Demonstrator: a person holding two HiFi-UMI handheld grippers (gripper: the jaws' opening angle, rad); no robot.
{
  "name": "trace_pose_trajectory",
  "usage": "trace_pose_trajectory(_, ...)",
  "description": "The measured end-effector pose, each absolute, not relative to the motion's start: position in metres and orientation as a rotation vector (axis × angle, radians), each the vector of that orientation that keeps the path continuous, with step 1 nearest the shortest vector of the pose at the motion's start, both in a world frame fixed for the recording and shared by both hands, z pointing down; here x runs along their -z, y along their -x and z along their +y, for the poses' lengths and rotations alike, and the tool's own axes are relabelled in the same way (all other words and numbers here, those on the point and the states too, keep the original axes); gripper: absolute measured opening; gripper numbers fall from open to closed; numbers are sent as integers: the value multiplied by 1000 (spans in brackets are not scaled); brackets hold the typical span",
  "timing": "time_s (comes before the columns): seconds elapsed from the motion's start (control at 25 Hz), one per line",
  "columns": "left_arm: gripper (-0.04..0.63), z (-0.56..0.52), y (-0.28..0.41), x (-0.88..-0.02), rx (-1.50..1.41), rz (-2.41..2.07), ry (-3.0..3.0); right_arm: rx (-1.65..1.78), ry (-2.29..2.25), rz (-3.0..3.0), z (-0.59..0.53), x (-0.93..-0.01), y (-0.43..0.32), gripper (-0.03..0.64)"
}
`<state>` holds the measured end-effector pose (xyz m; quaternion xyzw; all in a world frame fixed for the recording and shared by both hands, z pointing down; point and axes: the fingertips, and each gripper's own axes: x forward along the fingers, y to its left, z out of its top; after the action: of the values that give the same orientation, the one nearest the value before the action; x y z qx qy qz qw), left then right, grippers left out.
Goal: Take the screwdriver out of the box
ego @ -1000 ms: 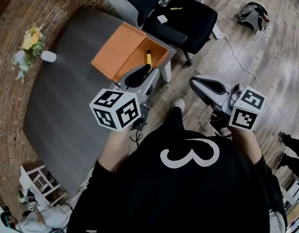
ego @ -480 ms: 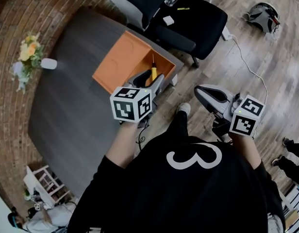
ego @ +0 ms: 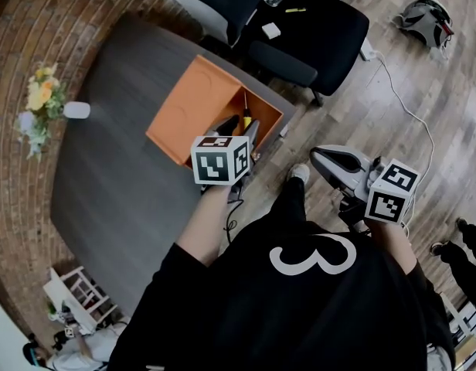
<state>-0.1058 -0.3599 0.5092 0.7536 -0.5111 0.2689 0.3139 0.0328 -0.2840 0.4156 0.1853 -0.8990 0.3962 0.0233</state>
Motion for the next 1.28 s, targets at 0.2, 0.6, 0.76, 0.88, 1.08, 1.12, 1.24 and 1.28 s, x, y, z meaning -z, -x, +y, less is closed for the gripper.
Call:
trace_pose_trajectory(0.2,195,-370,109,-527,-736,-1379,-1942,-1265,-592,-2765,-289,-424,-37,-2)
trace_pose_trajectory(0.6,143,-367,112,-537,-860,-1356,-1847,-1299,-615,-2768,-292,-427,-39,0)
trace_pose_trajectory(0.76,133,-367,112,-538,-941,-1353,-1853,-1319,-618,-2761,-289,-432,-40,-2)
trace_pose_trajectory(0.88,110,-368,114,-540,-936,-1350,-1839,-1328,-620,-2757,-289,-434,-40,-1)
trace_pose_trajectory(1.08,106,-368,115,-541,-899,-1353,-1819,-1322,-618,-2762,-288,-434,-41,-2)
trace_pose_trajectory(1.12,106,-368,116,-541,-890,-1354,-1817,-1319,-619,-2764,-288,-433,-41,-2)
trace_pose_trajectory(1.24,102,-367,118,-540,-852,-1353,-1815,-1311,-623,-2764,-288,-432,-42,-2)
trace_pose_trajectory(1.28,101,-366,117,-540,-833,-1345,-1817,-1308,-624,-2763,-287,-432,-42,-2)
